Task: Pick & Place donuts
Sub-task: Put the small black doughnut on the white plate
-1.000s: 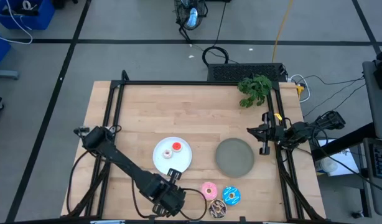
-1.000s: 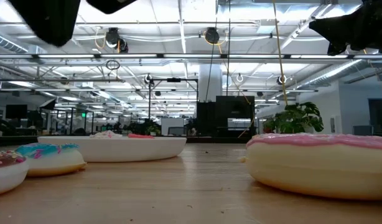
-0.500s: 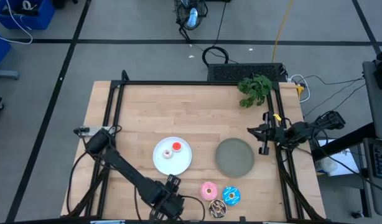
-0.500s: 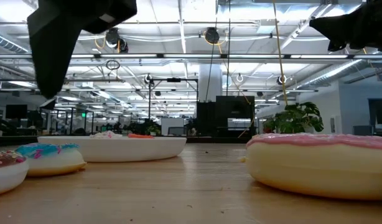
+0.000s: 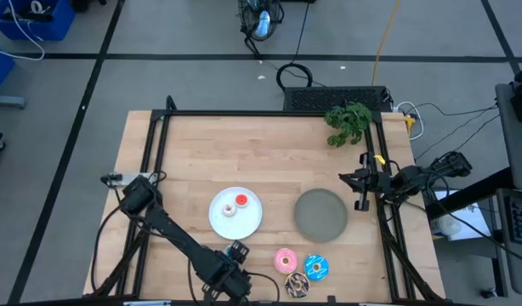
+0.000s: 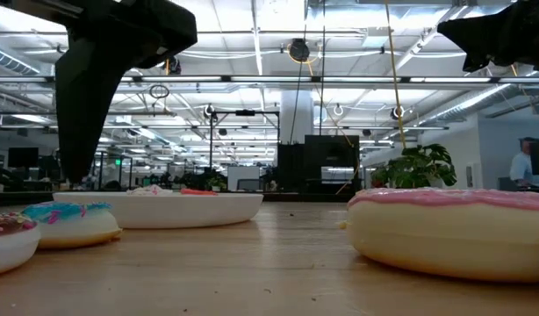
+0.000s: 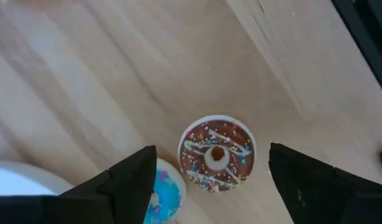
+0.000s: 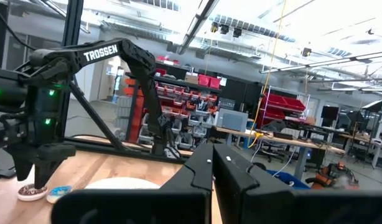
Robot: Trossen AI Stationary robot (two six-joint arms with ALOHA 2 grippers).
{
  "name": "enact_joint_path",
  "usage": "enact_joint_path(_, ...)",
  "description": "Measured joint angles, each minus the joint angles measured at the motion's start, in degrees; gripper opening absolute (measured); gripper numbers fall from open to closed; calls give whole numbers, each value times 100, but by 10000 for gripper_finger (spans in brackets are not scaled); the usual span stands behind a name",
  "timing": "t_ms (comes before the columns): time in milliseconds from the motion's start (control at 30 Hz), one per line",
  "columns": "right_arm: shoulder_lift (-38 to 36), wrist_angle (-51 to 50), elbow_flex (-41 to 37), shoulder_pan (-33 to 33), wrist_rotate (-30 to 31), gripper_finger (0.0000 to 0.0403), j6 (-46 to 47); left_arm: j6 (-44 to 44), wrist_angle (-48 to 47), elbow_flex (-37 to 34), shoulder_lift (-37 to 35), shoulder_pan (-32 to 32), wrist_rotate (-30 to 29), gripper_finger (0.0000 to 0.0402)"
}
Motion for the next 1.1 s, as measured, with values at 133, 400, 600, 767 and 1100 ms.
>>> enact_joint_path(133,-2,1,0,0,-2,0,0,371,57,0,85,-6,-134,303)
enact_joint_path(400,-2,-1,-2,0,-7,0,66,378,23,0,90,49,-83,275)
enact_joint_path(600,-2,-1,-2,0,-7,0,65,336,24,0,90,45,15,281)
enact_joint_path(767,-2,-2,-2,0,-7,0,59,246,-2,0,90,33,145,296)
enact_joint_path(1100,-2,-6,-2,0,-7,0,141,100,-4,0,90,31,267,308)
